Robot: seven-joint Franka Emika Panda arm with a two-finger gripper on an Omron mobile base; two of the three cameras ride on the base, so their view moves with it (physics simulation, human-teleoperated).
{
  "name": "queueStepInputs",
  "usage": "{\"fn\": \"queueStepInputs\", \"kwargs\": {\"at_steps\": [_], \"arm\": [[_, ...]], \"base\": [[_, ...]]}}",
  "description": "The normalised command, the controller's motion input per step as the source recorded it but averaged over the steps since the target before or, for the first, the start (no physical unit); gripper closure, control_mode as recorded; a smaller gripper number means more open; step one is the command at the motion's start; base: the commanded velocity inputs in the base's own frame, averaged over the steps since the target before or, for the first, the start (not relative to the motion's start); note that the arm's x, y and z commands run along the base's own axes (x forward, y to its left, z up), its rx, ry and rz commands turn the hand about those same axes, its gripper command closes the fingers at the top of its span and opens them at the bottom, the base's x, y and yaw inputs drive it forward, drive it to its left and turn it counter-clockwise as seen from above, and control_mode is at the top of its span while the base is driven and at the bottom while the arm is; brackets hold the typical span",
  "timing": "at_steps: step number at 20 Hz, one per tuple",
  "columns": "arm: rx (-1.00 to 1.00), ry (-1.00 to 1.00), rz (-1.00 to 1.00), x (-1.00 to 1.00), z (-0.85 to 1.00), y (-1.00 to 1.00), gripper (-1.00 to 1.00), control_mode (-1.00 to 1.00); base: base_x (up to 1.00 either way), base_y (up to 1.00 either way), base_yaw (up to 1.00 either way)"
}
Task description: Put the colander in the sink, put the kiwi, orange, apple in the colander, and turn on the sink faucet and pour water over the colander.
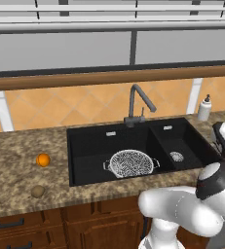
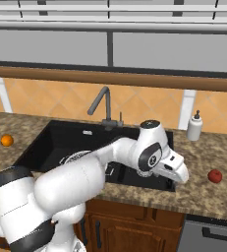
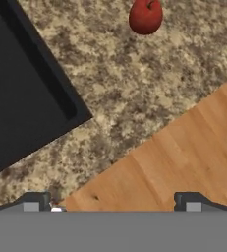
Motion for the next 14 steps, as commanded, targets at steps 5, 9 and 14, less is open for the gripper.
{"fn": "queueStepInputs", "kwargs": {"at_steps": [5,9,14], "arm": [[0.10,-0.01,-0.09,0.42,0.00,-0.84,-1.00,-1.00],[0.14,0.00,-0.06,0.52,0.00,-0.79,-1.00,-1.00],[0.16,0.00,-0.03,0.55,-0.04,-0.75,-1.00,-1.00]], "base": [[0.00,0.00,0.00],[0.00,0.00,0.00],[0.00,0.00,0.00]]}}
